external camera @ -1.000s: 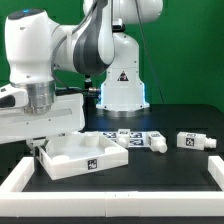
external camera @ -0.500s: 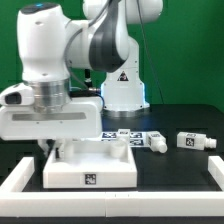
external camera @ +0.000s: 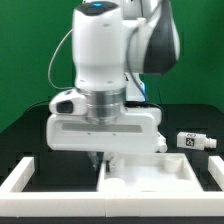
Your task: Assemble one leg
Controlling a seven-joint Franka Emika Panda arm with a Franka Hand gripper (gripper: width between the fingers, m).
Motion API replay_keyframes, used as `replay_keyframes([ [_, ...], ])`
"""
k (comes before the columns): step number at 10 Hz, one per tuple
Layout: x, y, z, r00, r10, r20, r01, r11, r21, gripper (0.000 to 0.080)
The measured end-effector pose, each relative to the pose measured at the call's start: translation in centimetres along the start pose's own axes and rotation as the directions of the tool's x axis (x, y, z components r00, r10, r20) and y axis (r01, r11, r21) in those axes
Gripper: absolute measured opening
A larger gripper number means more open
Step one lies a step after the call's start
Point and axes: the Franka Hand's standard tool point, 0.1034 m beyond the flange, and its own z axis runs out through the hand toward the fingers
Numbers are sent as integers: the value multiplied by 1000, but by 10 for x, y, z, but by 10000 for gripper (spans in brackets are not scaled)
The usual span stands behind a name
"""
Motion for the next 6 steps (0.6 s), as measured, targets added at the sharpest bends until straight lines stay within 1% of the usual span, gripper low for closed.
replay_keyframes([
  [1,0,-7,0,1000,-15,26,15,1000,1,58],
  [2,1,-10,0,997,-59,48,59,998,2,58],
  [4,1,-11,1,989,-117,92,116,993,15,58],
  [6,1,-14,1,990,-106,98,105,994,16,58],
])
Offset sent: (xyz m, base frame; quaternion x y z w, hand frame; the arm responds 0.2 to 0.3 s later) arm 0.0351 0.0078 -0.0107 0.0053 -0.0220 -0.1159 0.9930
